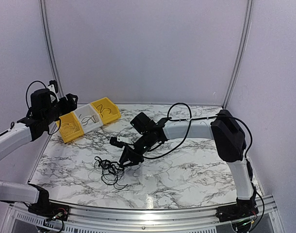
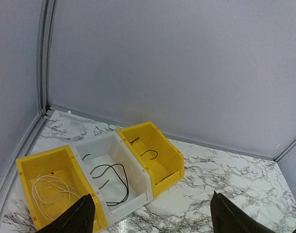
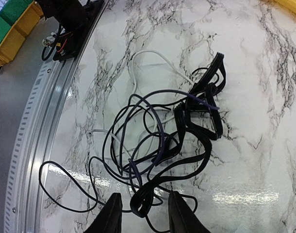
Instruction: Untangle the cables
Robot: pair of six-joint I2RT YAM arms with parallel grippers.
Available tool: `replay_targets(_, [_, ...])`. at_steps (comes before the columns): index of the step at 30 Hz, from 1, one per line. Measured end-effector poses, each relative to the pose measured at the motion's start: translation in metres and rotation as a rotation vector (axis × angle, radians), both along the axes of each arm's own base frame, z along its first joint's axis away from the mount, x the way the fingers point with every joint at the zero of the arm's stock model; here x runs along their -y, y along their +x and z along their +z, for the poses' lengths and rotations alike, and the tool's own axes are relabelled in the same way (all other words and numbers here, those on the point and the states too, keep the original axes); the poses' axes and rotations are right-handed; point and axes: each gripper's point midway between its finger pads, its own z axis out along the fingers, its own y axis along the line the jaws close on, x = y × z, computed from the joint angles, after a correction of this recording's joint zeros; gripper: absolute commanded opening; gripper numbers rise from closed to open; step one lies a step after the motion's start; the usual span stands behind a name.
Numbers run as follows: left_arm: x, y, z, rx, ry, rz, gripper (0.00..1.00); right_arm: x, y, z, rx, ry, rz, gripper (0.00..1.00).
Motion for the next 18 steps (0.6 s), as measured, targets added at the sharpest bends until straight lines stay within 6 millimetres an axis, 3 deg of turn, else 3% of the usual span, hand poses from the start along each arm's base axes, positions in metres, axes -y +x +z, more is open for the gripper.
replay_targets(8, [0.018,0.013,-0.017,-0.062,-0.010,-0.079,0.80,0.000,-0.001,-0.011,-0.030,-0.027,0.005,0.31])
replay_targets(12, [0.019,0.013,-0.017,-0.061,-0.009,-0.088,0.79,0.001,-0.004,-0.017,-0.051,-0.041,0.012,0.17])
replay_targets(18, [0.022,0.013,-0.017,-0.061,-0.009,-0.108,0.78,0.001,-0.007,-0.017,-0.075,-0.044,0.021,0.17])
